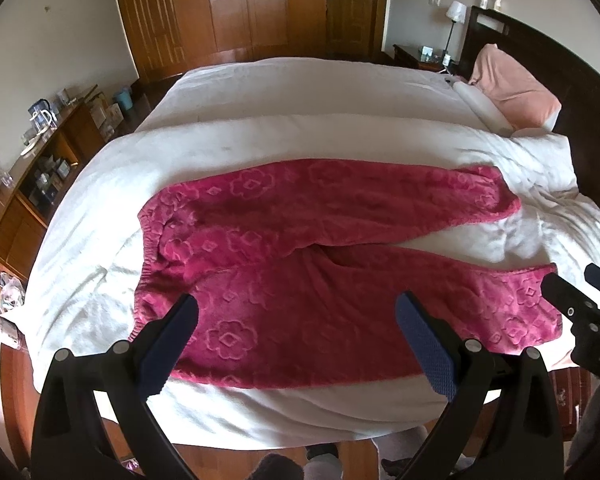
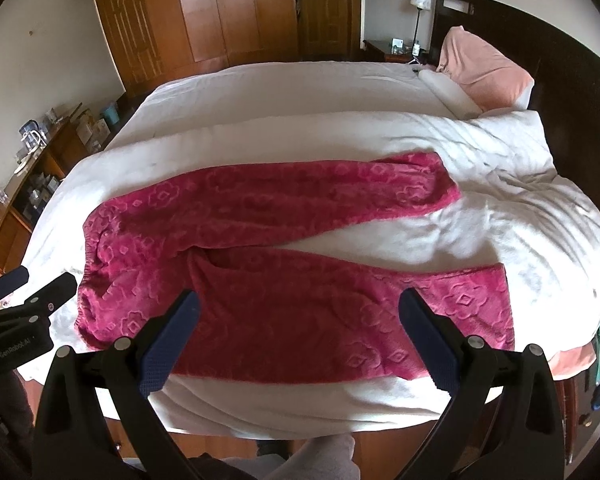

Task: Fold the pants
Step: 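Move both grippers toward the magenta fleece pants on the bed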

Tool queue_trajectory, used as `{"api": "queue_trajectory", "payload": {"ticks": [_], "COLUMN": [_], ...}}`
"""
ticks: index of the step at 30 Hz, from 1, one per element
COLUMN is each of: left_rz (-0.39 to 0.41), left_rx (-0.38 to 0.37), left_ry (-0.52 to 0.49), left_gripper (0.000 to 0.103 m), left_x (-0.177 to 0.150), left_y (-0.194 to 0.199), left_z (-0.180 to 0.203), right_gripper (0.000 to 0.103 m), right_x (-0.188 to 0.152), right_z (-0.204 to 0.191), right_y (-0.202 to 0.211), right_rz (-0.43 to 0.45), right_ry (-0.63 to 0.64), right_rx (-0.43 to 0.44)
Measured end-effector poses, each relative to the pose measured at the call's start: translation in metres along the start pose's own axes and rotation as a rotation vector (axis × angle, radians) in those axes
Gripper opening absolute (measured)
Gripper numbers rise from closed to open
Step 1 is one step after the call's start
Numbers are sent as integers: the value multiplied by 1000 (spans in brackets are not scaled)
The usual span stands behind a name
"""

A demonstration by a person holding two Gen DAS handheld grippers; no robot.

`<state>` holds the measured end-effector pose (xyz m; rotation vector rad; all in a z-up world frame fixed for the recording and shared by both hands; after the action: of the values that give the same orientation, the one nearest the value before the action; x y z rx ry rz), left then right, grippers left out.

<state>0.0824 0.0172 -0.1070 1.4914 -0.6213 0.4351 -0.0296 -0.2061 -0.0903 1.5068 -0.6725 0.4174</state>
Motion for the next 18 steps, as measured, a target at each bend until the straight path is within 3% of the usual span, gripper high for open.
{"api": "queue_trajectory", "payload": {"ticks": [14,18], "left_rz": [-35,-47], "left_rx": [-19,-77], "left_ry": [13,41], "left_gripper": [98,98], "left_x": [3,5], "left_y": [-13,-13], "left_z": [6,11], "right_gripper": [100,100], "right_x": [7,6], "right_z": [14,6], "right_y": [-11,-11], "right_rz": [-19,-29], "right_ry": [-95,-78], "right_rx": [13,55]}}
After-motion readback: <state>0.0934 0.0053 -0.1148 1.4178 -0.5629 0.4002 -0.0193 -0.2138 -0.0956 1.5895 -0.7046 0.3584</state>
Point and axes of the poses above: each gripper's, at about its wrist camera, not at the fingertips, and y roughly against the way its jaws point, z to its right, x to its top, the point moved 9 cm from there along -y, roughly the way its jaws point, and after that the axes turned 4 degrees about z, right-handed, at the moved point
